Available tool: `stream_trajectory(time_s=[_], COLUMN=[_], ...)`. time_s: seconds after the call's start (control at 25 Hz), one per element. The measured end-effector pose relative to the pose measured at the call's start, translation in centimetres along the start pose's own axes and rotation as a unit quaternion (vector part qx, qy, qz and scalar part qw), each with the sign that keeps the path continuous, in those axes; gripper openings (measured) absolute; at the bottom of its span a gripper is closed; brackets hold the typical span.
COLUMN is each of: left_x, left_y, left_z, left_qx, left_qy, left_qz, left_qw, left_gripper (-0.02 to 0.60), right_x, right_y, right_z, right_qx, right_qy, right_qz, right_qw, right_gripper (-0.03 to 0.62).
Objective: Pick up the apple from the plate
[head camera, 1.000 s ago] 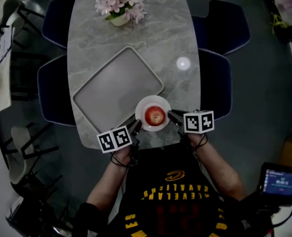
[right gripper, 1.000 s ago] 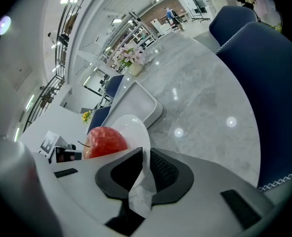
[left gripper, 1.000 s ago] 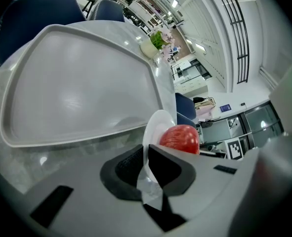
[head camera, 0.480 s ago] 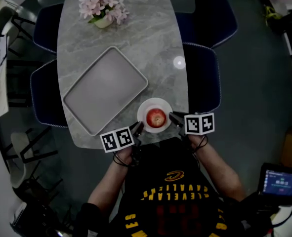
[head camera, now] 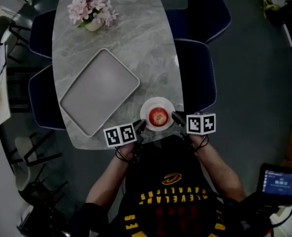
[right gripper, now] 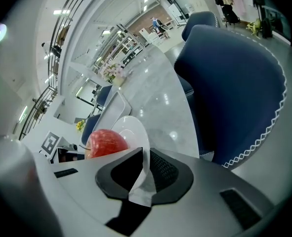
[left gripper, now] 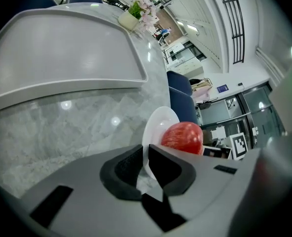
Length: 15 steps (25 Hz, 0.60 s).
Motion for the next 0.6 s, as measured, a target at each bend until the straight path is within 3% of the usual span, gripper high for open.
stream_trajectory(time_s=[0.6], left_x=[3.3], left_y=[1.3], left_z=[1.3], left_qx=[-0.014], left_qy=[0.009], left_qz=[0.01], left_qw=[0.9998], left_gripper=[0.037], right_x=[2.7], right_y=[-3.1], right_z=[0.5], right_qx=[0.026], right_qy=[-0.01], right_qz=[0.008], right_qw=[1.0], right_gripper=[0.051])
Point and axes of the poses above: the fingertips, and each gripper's own axes: x forward along the fingers, y to its left, z out of its top, the point moved 10 cm from there along -x, backward along the fingers, and after that the axes turned 5 degrees about -x, right-handed, at the moved point
